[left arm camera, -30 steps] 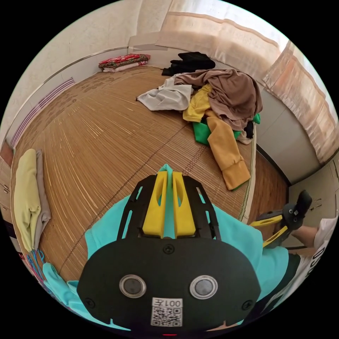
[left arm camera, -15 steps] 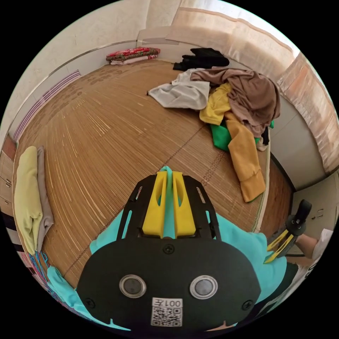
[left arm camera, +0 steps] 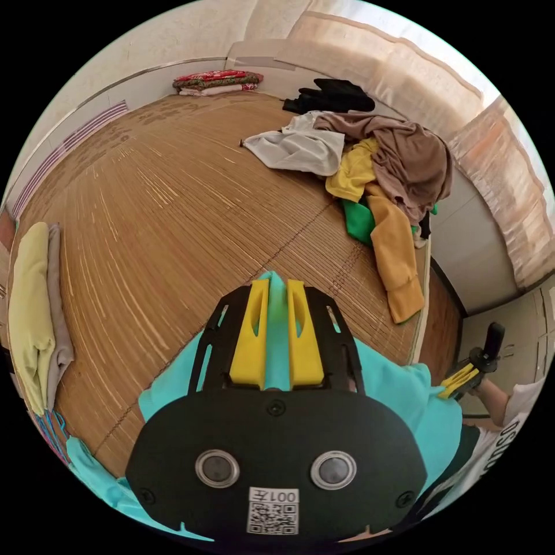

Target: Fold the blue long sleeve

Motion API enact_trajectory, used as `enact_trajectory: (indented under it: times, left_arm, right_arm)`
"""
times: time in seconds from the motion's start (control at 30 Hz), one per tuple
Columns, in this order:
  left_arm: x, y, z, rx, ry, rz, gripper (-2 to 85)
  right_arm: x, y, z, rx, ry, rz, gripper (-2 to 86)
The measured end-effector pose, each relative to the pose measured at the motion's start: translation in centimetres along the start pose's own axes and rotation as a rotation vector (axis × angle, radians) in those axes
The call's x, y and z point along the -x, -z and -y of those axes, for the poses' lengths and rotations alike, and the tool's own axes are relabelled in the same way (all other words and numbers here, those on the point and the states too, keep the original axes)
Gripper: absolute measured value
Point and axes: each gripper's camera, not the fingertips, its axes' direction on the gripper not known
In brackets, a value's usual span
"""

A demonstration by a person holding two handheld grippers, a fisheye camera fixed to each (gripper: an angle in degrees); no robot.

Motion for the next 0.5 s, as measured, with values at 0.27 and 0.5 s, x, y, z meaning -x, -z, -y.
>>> enact_trajectory:
  times: [0.27,0.5]
  left_arm:
    - [0.3,19.3,-13.4,-0.161,0.038,0.346,10.1]
    - [0.7,25.2,-37.2,-0.001,0.405,0.596,9.7]
  right_arm:
    - [9.7,1.2,0.9,0.013,0.251,-0.347,1.8]
    - [23.4,-7.3,6.1,-0.028,0.711,-0.295,3.4]
